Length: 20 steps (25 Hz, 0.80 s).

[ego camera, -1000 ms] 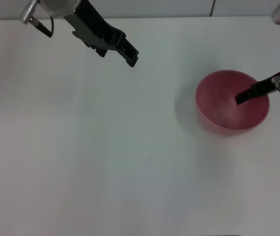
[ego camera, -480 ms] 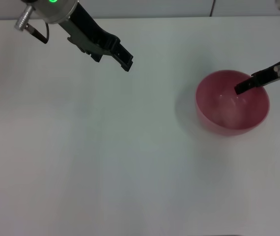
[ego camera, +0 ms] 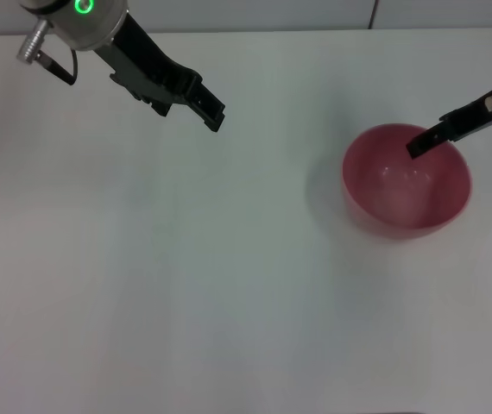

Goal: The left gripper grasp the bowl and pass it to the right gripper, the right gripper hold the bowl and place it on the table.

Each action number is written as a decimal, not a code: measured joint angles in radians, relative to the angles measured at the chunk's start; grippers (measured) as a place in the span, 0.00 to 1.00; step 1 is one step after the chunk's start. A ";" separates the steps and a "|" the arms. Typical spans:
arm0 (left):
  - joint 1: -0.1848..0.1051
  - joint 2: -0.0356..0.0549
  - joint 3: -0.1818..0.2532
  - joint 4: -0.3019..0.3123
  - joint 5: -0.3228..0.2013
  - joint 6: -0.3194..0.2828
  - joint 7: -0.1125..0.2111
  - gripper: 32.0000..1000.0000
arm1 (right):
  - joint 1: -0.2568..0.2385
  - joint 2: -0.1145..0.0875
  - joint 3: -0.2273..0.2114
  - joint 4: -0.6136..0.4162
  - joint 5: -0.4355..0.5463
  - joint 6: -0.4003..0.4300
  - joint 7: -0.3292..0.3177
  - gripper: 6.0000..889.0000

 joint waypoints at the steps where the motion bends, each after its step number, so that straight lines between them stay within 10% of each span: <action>1: 0.002 0.0003 0.000 0.000 0.000 0.000 0.000 0.86 | 0.001 -0.001 -0.001 -0.021 -0.002 0.025 0.001 0.97; 20: 0.020 0.0021 0.000 0.000 0.002 -0.008 0.000 0.86 | 0.053 -0.030 0.004 -0.242 -0.004 0.365 0.020 0.97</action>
